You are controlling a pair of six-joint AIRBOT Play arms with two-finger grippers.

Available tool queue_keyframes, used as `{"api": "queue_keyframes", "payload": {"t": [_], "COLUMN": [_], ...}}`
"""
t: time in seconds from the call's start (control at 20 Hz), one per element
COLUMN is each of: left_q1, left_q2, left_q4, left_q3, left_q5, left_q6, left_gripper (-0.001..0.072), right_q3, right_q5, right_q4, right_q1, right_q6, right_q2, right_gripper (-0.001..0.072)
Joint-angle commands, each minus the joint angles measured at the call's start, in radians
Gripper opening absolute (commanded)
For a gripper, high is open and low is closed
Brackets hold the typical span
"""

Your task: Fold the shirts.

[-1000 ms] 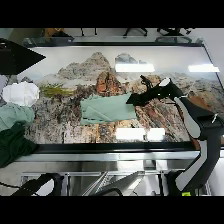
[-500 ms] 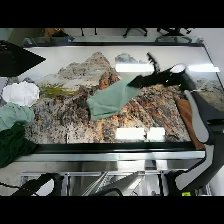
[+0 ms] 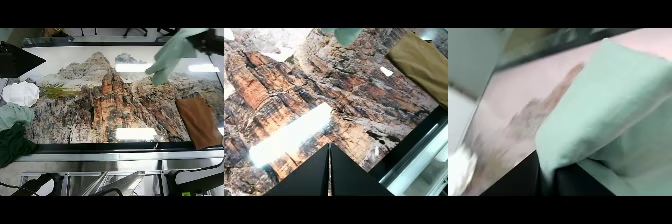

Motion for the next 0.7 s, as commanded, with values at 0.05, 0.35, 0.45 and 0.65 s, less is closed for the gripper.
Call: {"api": "queue_keyframes", "payload": {"t": [0.05, 0.35, 0.45, 0.65], "left_q1": [0.001, 0.001, 0.001, 0.001], "left_q2": [0.0, 0.0, 0.0, 0.0], "left_q4": [0.001, 0.0, 0.0, 0.0], "left_q3": [0.0, -0.001, -0.001, -0.001], "left_q5": [-0.005, -0.005, -0.007, -0.014], "left_q6": [0.0, 0.0, 0.0, 0.0], "left_gripper": [0.0016, 0.0016, 0.0016, 0.0017], "right_q3": [0.015, 0.014, 0.014, 0.014], "right_q5": [-0.026, 0.244, 0.328, 0.508], "right_q4": [-0.125, -0.606, -0.737, -0.941], "right_q1": [-0.209, -0.269, -0.269, -0.269], "right_q6": [0.137, 0.503, 0.586, 0.63], "right_q2": [0.007, 0.066, 0.111, 0.161], "right_gripper": [0.0018, 0.0016, 0.0016, 0.0018]}}
